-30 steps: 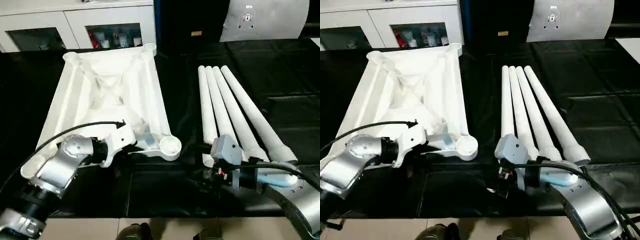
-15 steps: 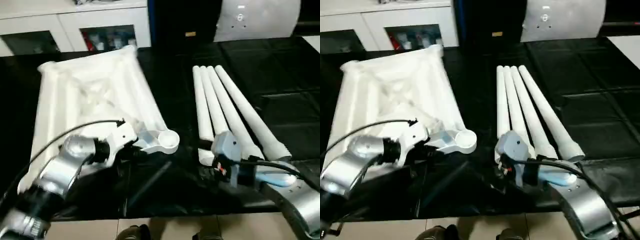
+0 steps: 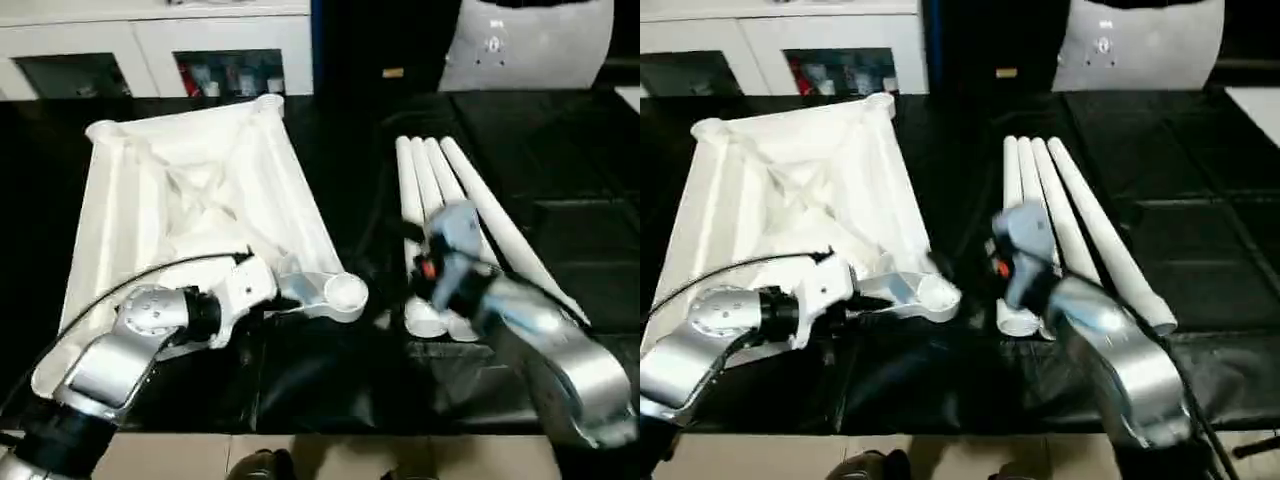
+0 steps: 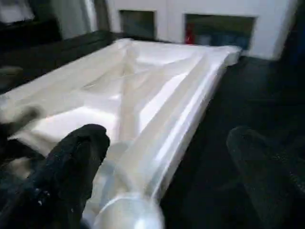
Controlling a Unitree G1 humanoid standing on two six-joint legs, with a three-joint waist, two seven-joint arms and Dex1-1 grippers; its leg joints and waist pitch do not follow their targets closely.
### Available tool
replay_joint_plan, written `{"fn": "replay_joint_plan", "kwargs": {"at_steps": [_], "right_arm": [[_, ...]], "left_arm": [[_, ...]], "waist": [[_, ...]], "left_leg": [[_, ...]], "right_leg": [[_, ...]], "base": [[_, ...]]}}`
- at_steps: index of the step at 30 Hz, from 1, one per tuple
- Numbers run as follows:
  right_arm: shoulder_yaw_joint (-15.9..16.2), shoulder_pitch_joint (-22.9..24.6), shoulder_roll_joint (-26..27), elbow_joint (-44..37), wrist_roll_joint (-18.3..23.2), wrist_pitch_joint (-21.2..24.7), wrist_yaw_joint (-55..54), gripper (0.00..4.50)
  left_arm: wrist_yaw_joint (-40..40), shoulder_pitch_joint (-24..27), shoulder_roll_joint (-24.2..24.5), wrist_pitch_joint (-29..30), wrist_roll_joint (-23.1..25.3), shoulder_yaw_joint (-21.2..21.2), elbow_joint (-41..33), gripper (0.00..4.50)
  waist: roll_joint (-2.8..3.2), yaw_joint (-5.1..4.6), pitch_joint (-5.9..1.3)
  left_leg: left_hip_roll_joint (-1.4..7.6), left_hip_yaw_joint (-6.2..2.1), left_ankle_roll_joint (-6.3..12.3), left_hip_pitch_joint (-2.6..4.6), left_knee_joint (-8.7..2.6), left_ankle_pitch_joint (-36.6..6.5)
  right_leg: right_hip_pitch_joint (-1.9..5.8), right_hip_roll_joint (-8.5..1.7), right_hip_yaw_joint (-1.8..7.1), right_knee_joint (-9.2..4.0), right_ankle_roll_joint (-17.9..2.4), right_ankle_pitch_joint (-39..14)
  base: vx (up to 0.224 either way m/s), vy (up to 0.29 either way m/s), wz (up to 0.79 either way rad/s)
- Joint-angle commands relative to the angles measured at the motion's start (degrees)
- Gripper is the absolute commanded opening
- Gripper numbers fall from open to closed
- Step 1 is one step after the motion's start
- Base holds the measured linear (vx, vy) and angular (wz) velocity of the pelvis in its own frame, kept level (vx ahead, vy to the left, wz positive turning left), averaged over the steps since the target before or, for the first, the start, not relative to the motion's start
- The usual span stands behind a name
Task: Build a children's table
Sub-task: Move table base, then pick table leg
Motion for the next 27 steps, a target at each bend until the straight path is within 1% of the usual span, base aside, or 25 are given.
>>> {"fn": "replay_joint_plan", "kwargs": {"at_steps": [1, 2, 3, 4, 5, 6, 7, 8, 9, 10, 11, 12, 13, 14, 15, 16, 17, 18, 19, 20, 22, 24, 25, 26, 27], "right_arm": [[-0.4, -1.4, 0.7, 2.0, -3.9, 2.0, -4.6, 4.50], [-0.3, -2.2, 1.1, 2.7, -5.6, 2.4, -6.4, 4.50], [-0.3, -3.8, 1.5, 3.2, -6.5, 5.5, -8.1, 4.50], [-0.5, -6.1, 2.7, 4.0, -7.9, 9.9, -11.4, 4.50], [-0.8, -7.8, 3.3, 4.6, -8.5, 13.0, -13.4, 4.50], [-0.8, -7.8, 3.3, 4.6, -8.5, 13.0, -13.4, 4.50], [-0.9, -9.1, 4.2, 5.0, -8.8, 15.9, -15.1, 4.50], [-1.0, -10.5, 4.8, 5.8, -9.7, 18.3, -17.0, 4.50], [-1.0, -11.1, 5.2, 6.1, -9.9, 19.0, -17.6, 4.50], [-1.1, -11.7, 5.7, 6.5, -10.0, 19.7, -18.3, 4.50], [-1.4, -12.5, 6.3, 7.1, -9.8, 20.2, -19.2, 4.50], [-2.0, -13.2, 7.5, 7.2, -10.5, 23.1, -21.1, 4.50], [-2.0, -13.3, 7.6, 7.2, -10.5, 23.2, -21.1, 4.50], [-2.3, -13.7, 8.4, 7.3, -11.0, 25.4, -22.2, 4.50], [-2.5, -14.0, 9.4, 7.3, -12.1, 27.7, -23.5, 4.50], [-2.6, -14.0, 9.4, 7.3, -12.2, 27.8, -23.5, 4.50], [-2.8, -14.3, 10.3, 7.4, -13.0, 29.8, -24.6, 4.50], [-3.1, -14.5, 10.9, 7.4, -13.3, 31.5, -25.3, 4.50], [-3.3, -14.7, 11.3, 7.5, -13.4, 32.9, -25.8, 4.50], [-3.9, -14.9, 11.9, 7.6, -13.1, 34.6, -26.2, 4.50], [-5.3, -14.7, 12.6, 8.4, -13.0, 35.8, -27.2, 4.50], [-6.1, -14.2, 13.0, 9.6, -13.9, 36.2, -29.0, 4.50], [-6.1, -14.2, 13.1, 9.6, -13.8, 36.4, -28.9, 4.50], [-6.1, -14.1, 13.2, 9.7, -13.8, 36.7, -28.9, 4.50], [-6.3, -13.9, 13.6, 9.4, -13.6, 37.8, -28.6, 4.50]], "left_arm": [[0.9, 1.0, 0.8, 2.1, -0.6, 1.6, -2.5, 1.27], [1.3, 1.3, 0.9, 2.6, -0.8, 2.1, -3.2, 1.36], [2.1, 1.7, 1.0, 3.6, -1.4, 3.2, -4.7, 1.42], [3.0, 2.0, 0.9, 4.6, -2.8, 4.9, -6.1, 1.42], [3.5, 1.9, 0.7, 5.5, -3.8, 5.9, -6.9, 1.48], [3.5, 1.9, 0.7, 5.5, -3.8, 5.9, -6.9, 1.60], [3.9, 2.4, 1.0, 5.9, -4.1, 6.7, -8.4, 1.69], [4.1, 2.9, 1.1, 6.7, -4.8, 7.6, -10.0, 1.76], [4.3, 3.3, 0.9, 7.2, -5.3, 8.0, -10.9, 1.82], [4.6, 3.7, 0.7, 7.8, -5.9, 8.4, -11.9, 1.82], [5.1, 4.1, 0.1, 8.6, -6.7, 8.8, -13.1, 1.91], [5.9, 4.7, -0.1, 9.0, -5.9, 8.5, -13.8, 1.91], [5.9, 4.7, -0.1, 9.0, -5.8, 8.5, -13.8, 1.91], [6.4, 5.1, -0.1, 9.1, -4.9, 8.1, -14.2, 1.91], [6.7, 5.7, 0.1, 9.5, -4.6, 7.6, -14.6, 1.91], [6.7, 5.8, 0.1, 9.6, -4.6, 7.6, -14.6, 1.91], [6.9, 6.2, 0.2, 10.1, -4.7, 7.3, -15.1, 1.91], [7.0, 6.3, 0.2, 10.7, -5.0, 7.0, -15.5, 1.91], [7.1, 6.3, 0.2, 11.2, -5.3, 6.9, -15.8, 1.91], [7.2, 6.3, 0.0, 11.7, -5.5, 6.6, -16.1, 1.91], [7.3, 6.0, -0.1, 12.3, -5.4, 5.9, -16.3, 1.91], [7.5, 6.1, 0.1, 13.2, -5.4, 5.4, -16.5, 1.91], [7.4, 6.2, 0.2, 13.3, -5.4, 5.4, -16.6, 1.91], [7.3, 6.2, 0.4, 13.4, -5.5, 5.4, -16.7, 1.91], [7.1, 6.3, 0.6, 13.8, -5.6, 5.4, -17.1, 1.91]], "waist": [[-0.74, 0.51, -4.93], [-0.63, 0.62, -4.91], [-0.66, 0.73, -4.94], [-0.82, 0.56, -4.93], [-0.73, 0.76, -4.86], [-0.60, 0.90, -4.74], [-0.24, 0.90, -4.77], [0.28, 1.06, -4.72], [-0.13, 1.00, -4.70], [-0.26, 1.02, -4.73], [-0.37, 1.14, -4.68], [-0.42, 1.14, -4.66], [-0.28, 1.10, -4.92], [-0.35, 1.19, -4.93], [0.40, 1.03, -5.03], [0.22, 0.98, -5.03], [1.17, 0.95, -5.07], [0.64, 0.85, -5.12], [0.64, 0.85, -5.12], [0.88, 0.92, -5.11], [0.79, 1.01, -5.21], [1.19, 0.99, -5.26], [1.19, 0.94, -5.26], [1.68, 0.87, -5.34], [1.85, 0.86, -5.26]], "left_leg": [[4.84, -1.56, 2.55, 2.87, -4.11, -7.0], [4.83, -1.59, 1.89, 2.82, -4.06, -6.5], [4.71, -1.53, 1.13, 2.86, -4.17, -6.9], [4.42, -1.52, 0.48, 2.80, -4.22, -7.0], [4.48, -1.48, 0.00, 2.83, -4.27, -7.6], [4.49, -1.38, -1.13, 3.08, -4.36, -9.6], [4.49, -1.48, -1.86, 3.05, -4.37, -10.1], [4.49, -1.47, -3.20, 3.19, -4.47, -11.8], [4.40, -1.46, -4.39, 3.18, -4.56, -13.0], [4.37, -1.41, -4.85, 3.16, -4.53, -13.3], [4.44, -1.39, -5.47, 3.05, -4.57, -13.8], [4.39, -1.42, -5.67, 2.98, -4.59, -13.7], [4.29, -1.42, -6.04, 2.94, -4.54, -13.2], [4.26, -1.47, -6.09, 2.86, -4.56, -13.2], [4.16, -1.53, -7.15, 2.97, -4.55, -13.7], [4.16, -1.49, -7.43, 2.92, -4.61, -13.9], [4.09, -1.55, -8.29, 3.05, -4.57, -14.6], [4.06, -1.58, -8.70, 3.00, -4.65, -15.0], [4.06, -1.58, -8.70, 3.00, -4.65, -15.0], [4.01, -1.54, -9.10, 3.14, -4.61, -15.3], [4.07, -1.54, -9.23, 3.14, -4.62, -15.6], [4.06, -1.55, -9.76, 3.18, -4.69, -15.9], [4.02, -1.57, -9.87, 3.12, -4.72, -15.9], [3.93, -1.57, -10.29, 3.18, -4.72, -16.3], [3.94, -1.68, -10.42, 3.14, -4.70, -16.5]], "right_leg": [[0.75, -3.69, 1.28, -3.28, -15.9, 3.9], [0.66, -3.75, 1.25, -3.05, -16.0, 4.0], [0.58, -3.57, 1.23, -3.05, -15.7, 3.0], [0.49, -3.34, 1.22, -3.02, -15.6, 2.1], [0.41, -3.43, 1.28, -3.15, -15.1, 1.3], [0.06, -3.34, 1.41, -3.29, -14.6, -0.5], [0.13, -3.31, 1.47, -3.17, -14.2, -1.0], [-0.15, -3.31, 1.60, -3.25, -13.2, -1.9], [-0.23, -3.20, 1.67, -3.31, -12.6, -2.1], [-0.27, -3.20, 1.73, -3.28, -12.5, -2.0], [-0.22, -3.29, 1.85, -3.30, -11.9, -2.3], [-0.19, -3.31, 1.87, -3.32, -11.7, -2.2], [-0.15, -3.11, 1.84, -3.19, -11.3, -1.8], [-0.11, -3.14, 1.84, -3.22, -11.0, -1.8], [-0.24, -2.86, 1.78, -3.07, -10.3, -1.5], [-0.27, -2.82, 1.76, -3.14, -10.1, -1.5], [-0.36, -2.83, 1.75, -3.08, -9.5, -1.6], [-0.30, -2.70, 1.77, -3.14, -9.3, -1.6], [-0.30, -2.70, 1.77, -3.14, -9.3, -1.6], [-0.45, -2.70, 1.81, -3.21, -9.2, -1.9], [-0.44, -2.80, 1.86, -3.31, -8.9, -2.8], [-0.59, -2.77, 1.82, -3.37, -8.2, -3.6], [-0.56, -2.78, 1.82, -3.34, -8.2, -3.7], [-0.60, -2.67, 1.73, -3.42, -7.7, -3.9], [-0.60, -2.73, 1.76, -3.34, -7.6, -4.0]], "base": [[0.000, 0.000, 0.00], [0.000, 0.000, 0.00], [0.000, 0.000, 0.00], [0.000, 0.000, 0.00], [0.000, 0.000, 0.00], [0.000, 0.000, 0.00], [0.000, 0.000, 0.00], [0.000, 0.000, 0.00], [0.000, 0.000, 0.00], [0.000, 0.000, 0.00], [0.000, 0.000, 0.00], [0.000, 0.000, 0.00], [0.000, 0.000, 0.00], [0.000, 0.000, 0.00], [0.000, 0.000, 0.00], [0.000, 0.000, 0.00], [0.000, 0.000, 0.00], [0.000, 0.000, 0.00], [0.000, 0.000, 0.00], [0.000, 0.000, 0.00], [0.000, 0.000, 0.00], [0.000, 0.000, 0.00], [0.000, 0.000, 0.00], [0.000, 0.000, 0.00], [0.000, 0.000, 0.00]]}}
